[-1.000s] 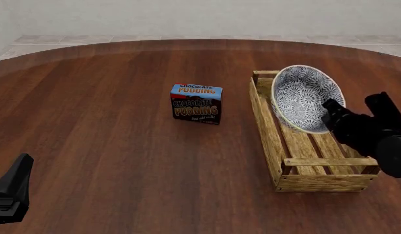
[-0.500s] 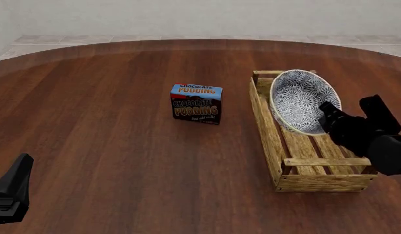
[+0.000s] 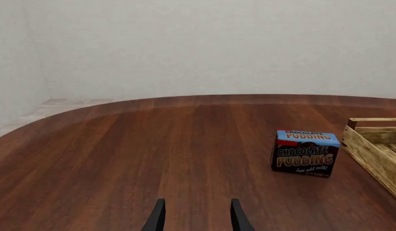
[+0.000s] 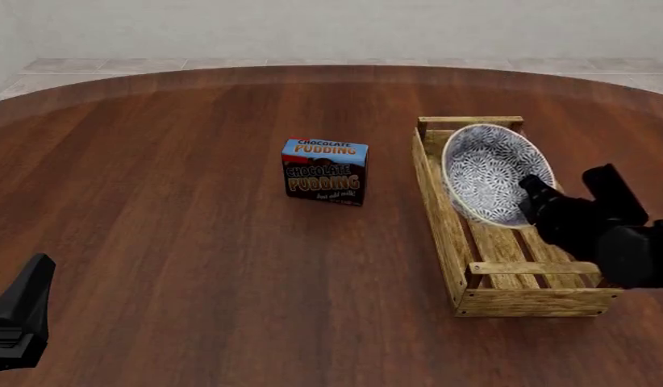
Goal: Pick up the bowl on the left and put it in the tray.
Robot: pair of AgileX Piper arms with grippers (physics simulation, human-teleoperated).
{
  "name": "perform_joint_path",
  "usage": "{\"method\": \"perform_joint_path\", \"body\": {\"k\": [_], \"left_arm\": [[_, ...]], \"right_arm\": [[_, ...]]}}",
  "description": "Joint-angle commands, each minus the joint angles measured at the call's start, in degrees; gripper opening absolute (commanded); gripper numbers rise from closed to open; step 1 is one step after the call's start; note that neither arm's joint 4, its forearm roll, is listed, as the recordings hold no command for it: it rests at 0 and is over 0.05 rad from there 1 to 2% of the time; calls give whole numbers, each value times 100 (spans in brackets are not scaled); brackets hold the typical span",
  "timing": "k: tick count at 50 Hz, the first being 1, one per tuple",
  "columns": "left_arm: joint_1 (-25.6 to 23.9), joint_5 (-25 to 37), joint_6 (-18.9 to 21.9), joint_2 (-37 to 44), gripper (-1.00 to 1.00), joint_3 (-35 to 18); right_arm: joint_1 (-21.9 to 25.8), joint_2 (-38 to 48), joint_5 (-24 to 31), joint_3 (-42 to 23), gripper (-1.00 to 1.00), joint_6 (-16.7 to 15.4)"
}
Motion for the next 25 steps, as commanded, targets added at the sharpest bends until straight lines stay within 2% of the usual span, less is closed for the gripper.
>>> {"method": "perform_joint_path", "body": {"k": [1, 25], "left_arm": [[0, 0, 0, 0, 100, 0], [0, 0, 0, 0, 100, 0]], "right_arm": [[40, 278, -162, -33, -100, 119], [-69, 480, -241, -87, -100, 126]]}}
